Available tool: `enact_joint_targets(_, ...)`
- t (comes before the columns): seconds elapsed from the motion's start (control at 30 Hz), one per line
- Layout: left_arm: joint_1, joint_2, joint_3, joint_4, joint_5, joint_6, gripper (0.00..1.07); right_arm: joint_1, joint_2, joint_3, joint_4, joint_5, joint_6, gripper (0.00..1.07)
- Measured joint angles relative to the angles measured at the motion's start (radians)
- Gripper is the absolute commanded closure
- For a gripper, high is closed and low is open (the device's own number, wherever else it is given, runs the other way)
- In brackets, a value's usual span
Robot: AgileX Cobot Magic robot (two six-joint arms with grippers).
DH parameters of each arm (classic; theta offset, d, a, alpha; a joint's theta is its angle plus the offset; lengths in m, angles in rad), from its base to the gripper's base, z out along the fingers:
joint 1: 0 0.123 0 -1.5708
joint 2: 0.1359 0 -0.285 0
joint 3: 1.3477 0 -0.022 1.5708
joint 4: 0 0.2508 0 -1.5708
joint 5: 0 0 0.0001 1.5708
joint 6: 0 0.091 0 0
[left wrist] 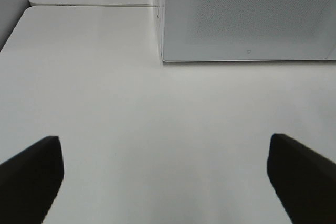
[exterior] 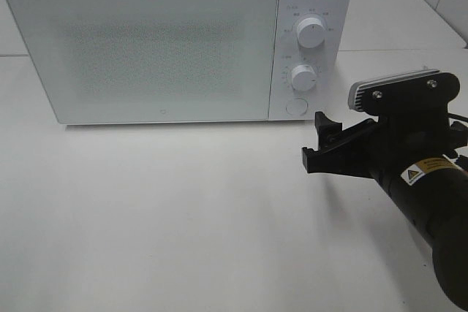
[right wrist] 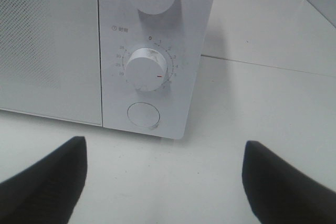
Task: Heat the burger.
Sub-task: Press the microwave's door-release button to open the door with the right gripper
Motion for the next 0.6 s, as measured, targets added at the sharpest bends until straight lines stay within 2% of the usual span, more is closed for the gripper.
enact_joint_targets(0.27,0.0,0.0,0.0,0.0,0.0,0.0,0.09,0.0,0.0,0.0,0.0,-0.001,0.286,0.39)
enact_joint_targets(0.3,0.0,0.0,0.0,0.0,0.0,0.0,0.09,0.0,0.0,0.0,0.0,-0.001,0.392,0.43)
enact_joint_targets(0.37,0.0,0.0,0.0,0.0,0.0,0.0,0.09,0.0,0.0,0.0,0.0,-0.001,0.455,0.45)
enact_joint_targets(0.4,0.0,0.0,0.0,0.0,0.0,0.0,0.09,0.0,0.0,0.0,0.0,-0.001,0.581,0.5)
enact_joint_targets(0.5,0.0,0.0,0.0,0.0,0.0,0.0,0.09,0.0,0.0,0.0,0.0,-0.001,0.643,0.53)
enact_joint_targets(0.57,0.0,0.0,0.0,0.0,0.0,0.0,0.09,0.0,0.0,0.0,0.0,0.0,0.872,0.65)
enact_joint_targets(0.6,0.0,0.0,0.0,0.0,0.0,0.0,0.09,0.0,0.0,0.0,0.0,0.0,0.872,0.65)
